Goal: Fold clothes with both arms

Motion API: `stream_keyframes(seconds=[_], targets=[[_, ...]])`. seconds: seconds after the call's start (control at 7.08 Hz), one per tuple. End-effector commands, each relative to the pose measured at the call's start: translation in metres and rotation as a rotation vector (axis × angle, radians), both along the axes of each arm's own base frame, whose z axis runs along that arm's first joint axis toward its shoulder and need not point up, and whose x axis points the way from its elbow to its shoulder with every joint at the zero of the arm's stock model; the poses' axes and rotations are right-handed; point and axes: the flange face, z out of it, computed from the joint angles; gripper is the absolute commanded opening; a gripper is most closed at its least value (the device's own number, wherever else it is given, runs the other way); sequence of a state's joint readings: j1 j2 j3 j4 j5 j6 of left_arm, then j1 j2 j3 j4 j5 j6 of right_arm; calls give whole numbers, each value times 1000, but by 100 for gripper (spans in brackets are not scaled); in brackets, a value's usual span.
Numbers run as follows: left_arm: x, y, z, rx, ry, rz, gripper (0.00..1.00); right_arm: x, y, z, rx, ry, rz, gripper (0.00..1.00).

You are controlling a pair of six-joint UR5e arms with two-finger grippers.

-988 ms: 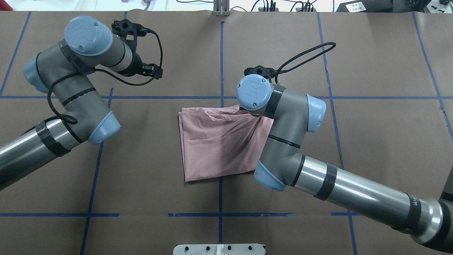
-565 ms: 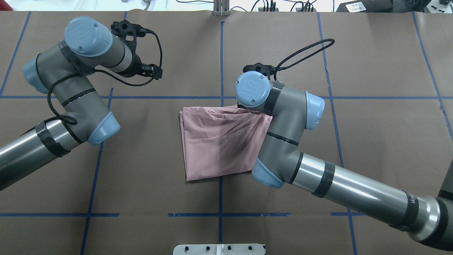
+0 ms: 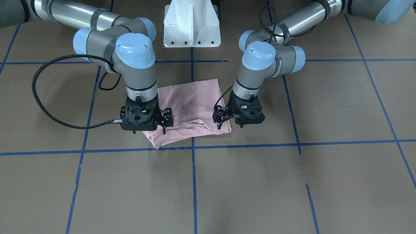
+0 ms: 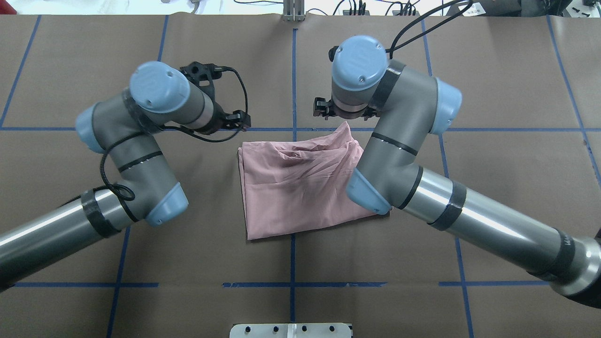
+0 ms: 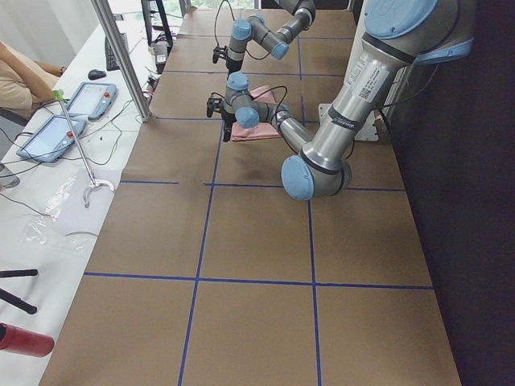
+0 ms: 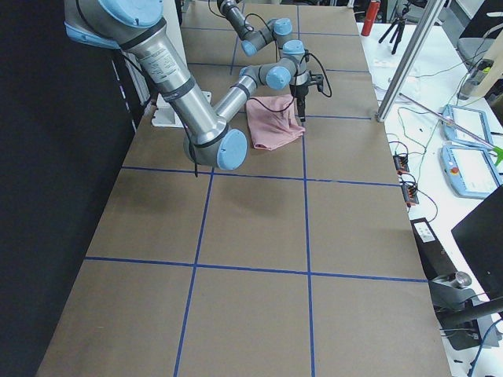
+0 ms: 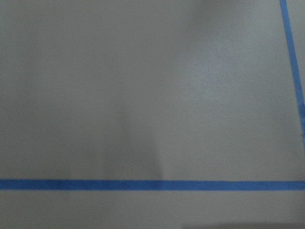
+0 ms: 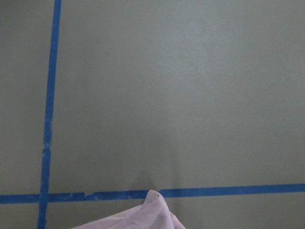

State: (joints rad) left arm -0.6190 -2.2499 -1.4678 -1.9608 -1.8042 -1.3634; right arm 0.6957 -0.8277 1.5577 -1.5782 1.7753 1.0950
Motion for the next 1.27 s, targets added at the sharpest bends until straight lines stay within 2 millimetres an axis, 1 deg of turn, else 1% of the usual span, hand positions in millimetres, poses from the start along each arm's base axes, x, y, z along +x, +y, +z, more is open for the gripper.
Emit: stream_keyframes(seconds=[0.0, 0.14, 0.42, 0.56, 0.71, 0.85, 0.99, 1.13], targets=[[36, -3, -28, -103, -4, -76, 64, 8, -2, 7, 0, 5, -3, 100], [41, 2, -29, -107, -4, -72, 63, 9, -3, 9, -2, 6, 0, 100], [54, 9, -23, -124, -17, -62, 63, 9, -1, 14, -3, 12, -1, 100], [58, 13, -23, -124, -17, -54, 63, 9, -2, 17, -5, 17, 2, 100], [58, 14, -24, -123, -16, -54, 56, 10, -1, 21, -6, 22, 2, 100], [58, 14, -26, -121, -14, -54, 32, 10, -1, 20, -5, 21, 2, 100], [57, 15, -23, -115, -16, -47, 0, 9, -1, 19, -4, 19, 1, 100], [55, 15, -20, -113, -19, -48, 0, 9, -1, 19, -4, 20, 3, 100]])
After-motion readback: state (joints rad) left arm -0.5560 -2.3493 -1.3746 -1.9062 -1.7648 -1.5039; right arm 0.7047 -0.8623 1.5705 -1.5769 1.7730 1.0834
